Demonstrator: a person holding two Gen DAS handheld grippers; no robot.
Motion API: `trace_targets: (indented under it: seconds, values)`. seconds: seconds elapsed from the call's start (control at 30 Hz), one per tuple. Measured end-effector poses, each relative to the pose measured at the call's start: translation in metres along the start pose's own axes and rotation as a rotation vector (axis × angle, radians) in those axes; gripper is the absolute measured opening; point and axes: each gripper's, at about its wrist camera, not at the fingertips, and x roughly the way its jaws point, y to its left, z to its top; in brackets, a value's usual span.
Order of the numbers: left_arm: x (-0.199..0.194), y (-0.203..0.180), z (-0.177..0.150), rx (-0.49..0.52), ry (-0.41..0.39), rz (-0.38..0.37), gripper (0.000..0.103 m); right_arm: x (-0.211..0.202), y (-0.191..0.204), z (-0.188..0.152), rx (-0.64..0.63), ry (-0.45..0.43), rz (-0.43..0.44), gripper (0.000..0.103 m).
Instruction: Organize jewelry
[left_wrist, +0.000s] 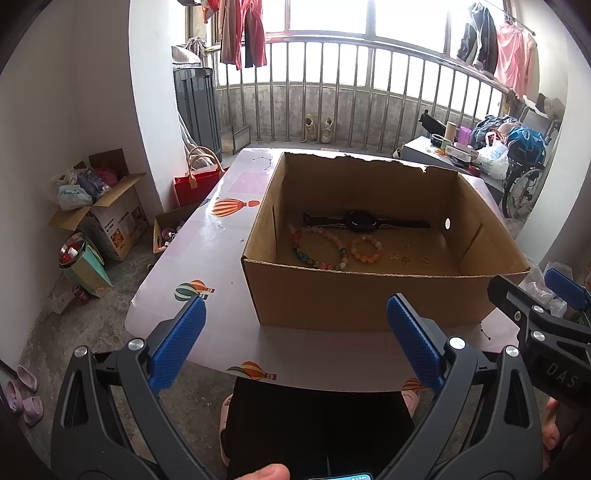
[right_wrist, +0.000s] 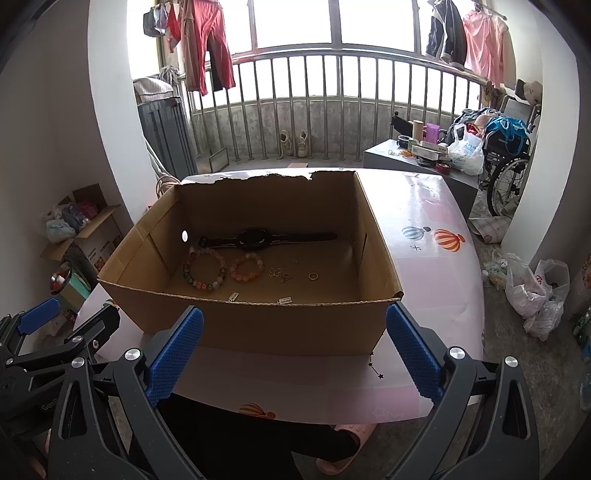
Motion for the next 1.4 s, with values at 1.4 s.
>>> trace_targets:
  seconds: [1.4]
  values:
    - [-0.0017,-0.0078,-0.0015,0.020,0.000,0.029,0.095,-0.0023,-0.0002,-0.0008,0.002,-0.005,0.000,0.097]
